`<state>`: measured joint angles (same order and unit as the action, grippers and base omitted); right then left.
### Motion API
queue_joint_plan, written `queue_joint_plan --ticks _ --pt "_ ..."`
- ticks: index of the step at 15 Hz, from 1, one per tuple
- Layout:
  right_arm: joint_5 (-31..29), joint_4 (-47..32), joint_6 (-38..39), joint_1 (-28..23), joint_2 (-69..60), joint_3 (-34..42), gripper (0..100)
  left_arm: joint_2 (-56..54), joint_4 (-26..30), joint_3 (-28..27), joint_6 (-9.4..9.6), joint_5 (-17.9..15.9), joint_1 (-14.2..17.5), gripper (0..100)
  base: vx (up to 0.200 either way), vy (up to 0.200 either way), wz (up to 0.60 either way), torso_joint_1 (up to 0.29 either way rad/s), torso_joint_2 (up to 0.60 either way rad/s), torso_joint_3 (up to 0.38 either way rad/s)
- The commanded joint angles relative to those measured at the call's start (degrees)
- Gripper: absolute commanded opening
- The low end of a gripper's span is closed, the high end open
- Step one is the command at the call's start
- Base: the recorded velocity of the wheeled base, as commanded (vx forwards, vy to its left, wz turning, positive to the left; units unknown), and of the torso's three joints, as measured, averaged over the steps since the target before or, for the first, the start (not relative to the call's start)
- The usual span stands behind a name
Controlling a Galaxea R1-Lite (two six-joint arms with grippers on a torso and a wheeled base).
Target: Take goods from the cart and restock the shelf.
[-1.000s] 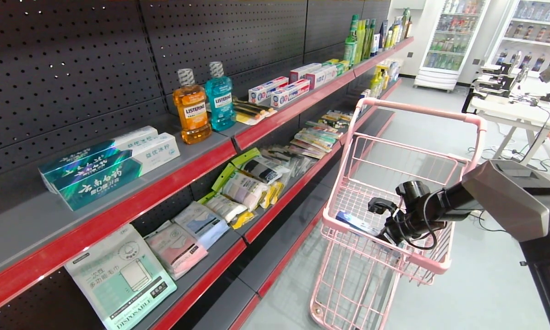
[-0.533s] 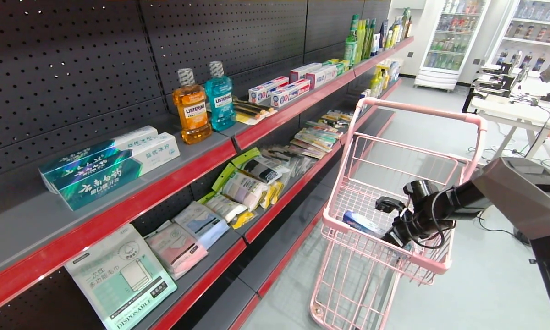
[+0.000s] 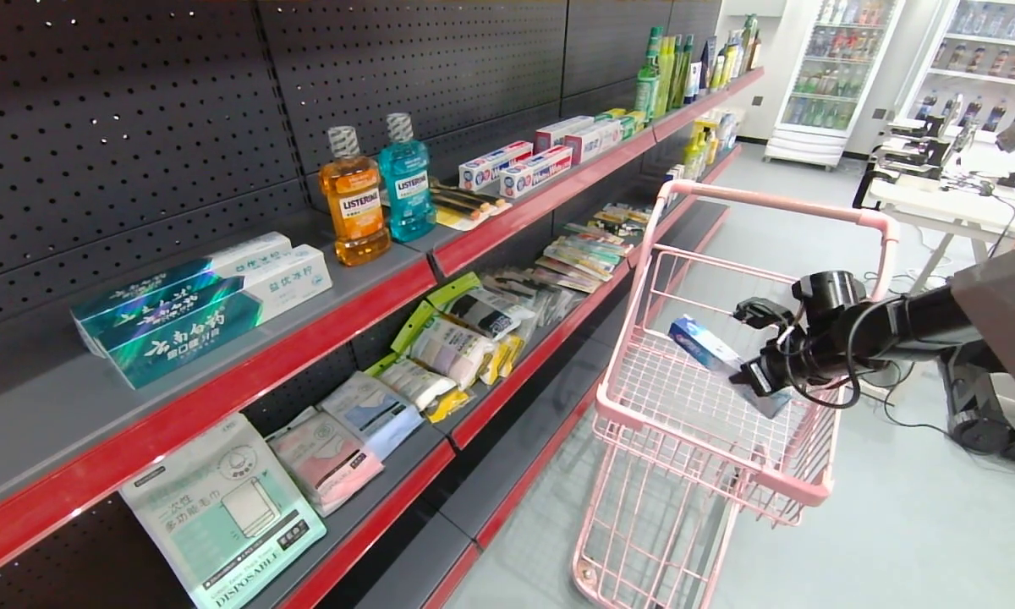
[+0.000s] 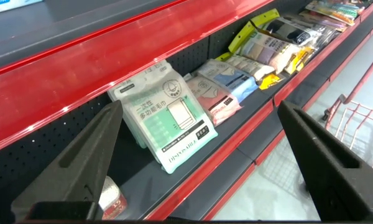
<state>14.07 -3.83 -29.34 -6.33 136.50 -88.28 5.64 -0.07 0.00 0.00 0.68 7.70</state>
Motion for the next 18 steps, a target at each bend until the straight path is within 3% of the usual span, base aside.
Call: queue_joint_plan --ticks 1,7,11,18 --pt "-0.2 0.0 2.3 0.6 -5.7 0.8 0 0.1 0.0 0.0 0.0 0.0 0.0 100 0.0 0.0 0.0 0.0 0.0 0.0" --pt "-4.0 -0.3 9.7 6.0 -20.0 8.0 0 0.0 0.0 0.0 0.0 0.0 0.0 100 0.0 0.0 0.0 0.0 0.0 0.0" --pt "-10.1 -0.6 18.2 13.7 -30.8 13.8 0 0.1 0.0 0.0 0.0 0.0 0.0 100 0.0 0.0 0.0 0.0 0.0 0.0" --pt "-16.0 -0.6 20.2 24.6 -48.1 26.7 0 0.0 0.0 0.0 0.0 0.0 0.0 100 0.0 0.0 0.0 0.0 0.0 0.0"
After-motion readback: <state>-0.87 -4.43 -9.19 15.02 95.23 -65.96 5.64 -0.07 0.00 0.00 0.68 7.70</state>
